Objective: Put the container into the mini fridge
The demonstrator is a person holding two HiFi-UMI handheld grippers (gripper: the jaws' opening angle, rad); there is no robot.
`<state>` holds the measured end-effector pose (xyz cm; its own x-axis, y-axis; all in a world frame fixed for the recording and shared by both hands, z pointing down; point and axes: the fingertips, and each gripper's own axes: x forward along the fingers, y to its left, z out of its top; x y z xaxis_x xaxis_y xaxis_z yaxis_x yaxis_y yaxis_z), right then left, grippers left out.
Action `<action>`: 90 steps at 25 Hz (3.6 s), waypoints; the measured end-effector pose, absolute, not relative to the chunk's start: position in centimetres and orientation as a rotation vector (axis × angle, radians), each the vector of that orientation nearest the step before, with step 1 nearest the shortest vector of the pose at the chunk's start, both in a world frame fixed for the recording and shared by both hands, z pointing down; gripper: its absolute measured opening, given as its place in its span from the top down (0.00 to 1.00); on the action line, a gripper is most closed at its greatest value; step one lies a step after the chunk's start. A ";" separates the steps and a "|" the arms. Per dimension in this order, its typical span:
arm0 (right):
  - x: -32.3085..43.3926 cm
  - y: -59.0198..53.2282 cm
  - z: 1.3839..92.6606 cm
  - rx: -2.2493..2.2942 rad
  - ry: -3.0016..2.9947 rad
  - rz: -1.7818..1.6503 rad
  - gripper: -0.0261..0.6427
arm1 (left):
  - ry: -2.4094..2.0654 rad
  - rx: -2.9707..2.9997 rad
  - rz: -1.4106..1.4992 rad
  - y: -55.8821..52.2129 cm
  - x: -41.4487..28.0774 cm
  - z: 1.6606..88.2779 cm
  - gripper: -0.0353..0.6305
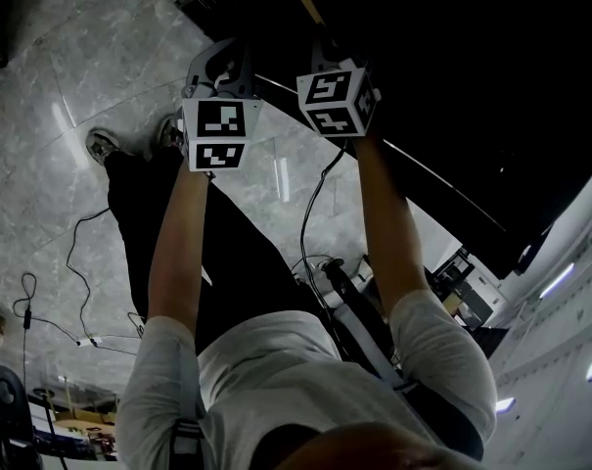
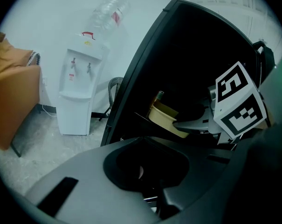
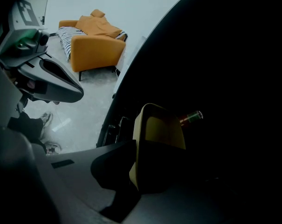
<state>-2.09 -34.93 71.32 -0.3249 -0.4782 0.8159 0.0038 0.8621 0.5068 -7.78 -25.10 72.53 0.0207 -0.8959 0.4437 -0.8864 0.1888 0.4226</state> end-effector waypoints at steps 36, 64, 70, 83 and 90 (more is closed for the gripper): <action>-7.9 -24.3 62.1 0.638 -2.274 -0.322 0.87 | -1.881 1.779 0.138 -15.7 -11.4 64.2 0.93; -14.7 -3.4 31.3 0.851 -2.794 -0.071 0.91 | -2.060 2.001 0.134 1.0 -18.5 35.9 0.93; -14.1 1.2 27.3 0.798 -2.827 -0.165 0.91 | -2.079 2.078 0.124 5.0 -18.1 31.4 0.93; -12.9 3.3 24.7 0.900 -2.799 -0.235 0.91 | -2.088 2.126 0.037 7.3 -18.0 28.1 0.93; -13.1 4.0 24.1 0.916 -2.783 -0.262 0.91 | -2.090 2.144 0.007 7.9 -18.3 27.4 0.93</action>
<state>-13.08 3.99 24.05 -0.7880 -0.6011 0.1330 -0.5656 0.7922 0.2290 -18.26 7.92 27.39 0.0304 -0.9939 0.1059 -0.9946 -0.0196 0.1018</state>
